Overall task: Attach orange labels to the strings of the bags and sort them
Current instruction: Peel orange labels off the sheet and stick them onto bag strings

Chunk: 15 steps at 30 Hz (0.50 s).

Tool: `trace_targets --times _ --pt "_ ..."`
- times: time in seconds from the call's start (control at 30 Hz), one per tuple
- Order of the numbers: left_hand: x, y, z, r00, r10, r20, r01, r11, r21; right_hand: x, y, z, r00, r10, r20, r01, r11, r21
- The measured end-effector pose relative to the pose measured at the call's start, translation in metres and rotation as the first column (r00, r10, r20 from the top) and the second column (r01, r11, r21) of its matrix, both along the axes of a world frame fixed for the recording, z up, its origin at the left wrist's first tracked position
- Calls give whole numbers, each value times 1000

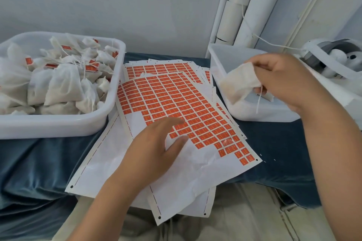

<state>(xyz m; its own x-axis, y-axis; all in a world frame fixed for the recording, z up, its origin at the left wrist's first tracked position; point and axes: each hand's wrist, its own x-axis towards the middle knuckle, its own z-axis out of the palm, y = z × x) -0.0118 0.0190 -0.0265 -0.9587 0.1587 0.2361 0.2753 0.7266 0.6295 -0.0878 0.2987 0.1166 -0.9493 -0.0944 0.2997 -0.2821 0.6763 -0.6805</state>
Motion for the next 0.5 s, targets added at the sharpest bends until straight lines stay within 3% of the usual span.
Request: trace_targets --times 0.13,0.23,0.37,0.43,0.5 --pt "12 10 18 997 -11 -74 31 963 269 30 -44 -13 963 183 196 -218 960 176" --pt "16 12 25 982 -191 5 170 888 427 47 -76 -27 910 302 284 -372 896 241" --pt "18 14 20 960 -267 88 201 870 451 54 -96 -42 882 334 332 -429 862 271" --pt "18 13 16 965 -243 94 172 864 474 55 -95 -48 877 339 340 -430 870 241" --pt "17 11 14 974 -193 116 113 864 491 59 -91 -53 863 368 346 -411 910 55"
